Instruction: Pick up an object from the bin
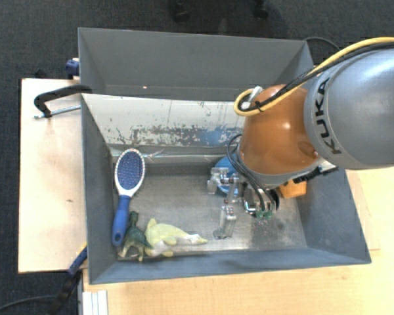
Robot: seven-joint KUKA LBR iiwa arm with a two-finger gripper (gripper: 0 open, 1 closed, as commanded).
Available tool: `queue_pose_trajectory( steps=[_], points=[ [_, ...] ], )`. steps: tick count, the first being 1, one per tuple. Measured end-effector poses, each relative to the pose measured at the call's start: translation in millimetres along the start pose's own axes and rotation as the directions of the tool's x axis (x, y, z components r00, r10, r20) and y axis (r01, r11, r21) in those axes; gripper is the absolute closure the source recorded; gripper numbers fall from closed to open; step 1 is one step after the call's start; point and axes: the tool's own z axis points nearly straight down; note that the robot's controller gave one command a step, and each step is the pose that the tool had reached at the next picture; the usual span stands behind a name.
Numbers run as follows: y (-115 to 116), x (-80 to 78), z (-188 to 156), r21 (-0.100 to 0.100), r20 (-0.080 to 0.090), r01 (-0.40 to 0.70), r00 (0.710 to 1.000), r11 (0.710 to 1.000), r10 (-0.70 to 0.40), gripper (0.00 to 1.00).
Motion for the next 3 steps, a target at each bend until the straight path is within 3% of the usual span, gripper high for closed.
queue_pose_trajectory(
  steps=[1, 2, 3],
  points=[
    [61, 10.7, -2, -0.003, 0.007, -0.029, 1.000, 1.000, 0.029, 0.00],
    [93, 6.2, 75, 0.002, 0.000, 0.012, 1.000, 1.000, -0.012, 0.00],
    [91, 4.4, 72, 0.001, 0.006, 0.008, 1.000, 1.000, -0.008, 1.00]
  ],
)
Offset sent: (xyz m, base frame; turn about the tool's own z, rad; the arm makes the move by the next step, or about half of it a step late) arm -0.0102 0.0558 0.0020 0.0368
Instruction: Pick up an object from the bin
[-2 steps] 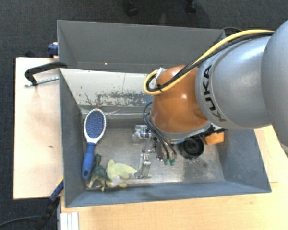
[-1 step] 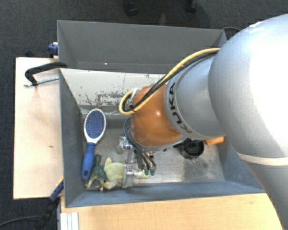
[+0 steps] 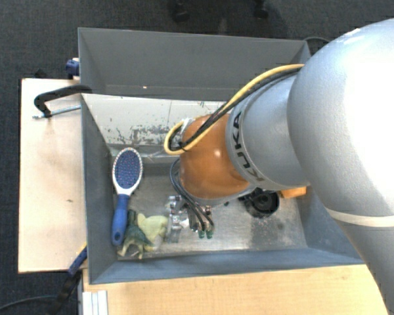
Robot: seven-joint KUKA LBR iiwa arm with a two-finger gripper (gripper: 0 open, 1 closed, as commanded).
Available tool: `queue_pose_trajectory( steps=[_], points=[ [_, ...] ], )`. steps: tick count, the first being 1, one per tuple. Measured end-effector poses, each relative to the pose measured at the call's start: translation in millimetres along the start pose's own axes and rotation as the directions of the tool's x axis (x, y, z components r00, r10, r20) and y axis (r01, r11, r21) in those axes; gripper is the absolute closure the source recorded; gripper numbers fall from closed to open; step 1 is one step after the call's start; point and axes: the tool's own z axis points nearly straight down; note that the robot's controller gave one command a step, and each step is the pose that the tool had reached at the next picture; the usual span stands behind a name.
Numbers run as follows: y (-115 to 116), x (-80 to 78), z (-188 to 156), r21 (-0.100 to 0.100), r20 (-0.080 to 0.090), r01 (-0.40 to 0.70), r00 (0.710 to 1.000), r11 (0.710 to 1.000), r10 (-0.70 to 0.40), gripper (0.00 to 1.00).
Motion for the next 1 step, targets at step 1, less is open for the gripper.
queue_pose_trajectory(
  steps=[1],
  points=[
    [-9.0, -19.3, -142.5, -0.003, 0.017, 0.047, 0.999, 0.999, -0.047, 1.00]
  ],
)
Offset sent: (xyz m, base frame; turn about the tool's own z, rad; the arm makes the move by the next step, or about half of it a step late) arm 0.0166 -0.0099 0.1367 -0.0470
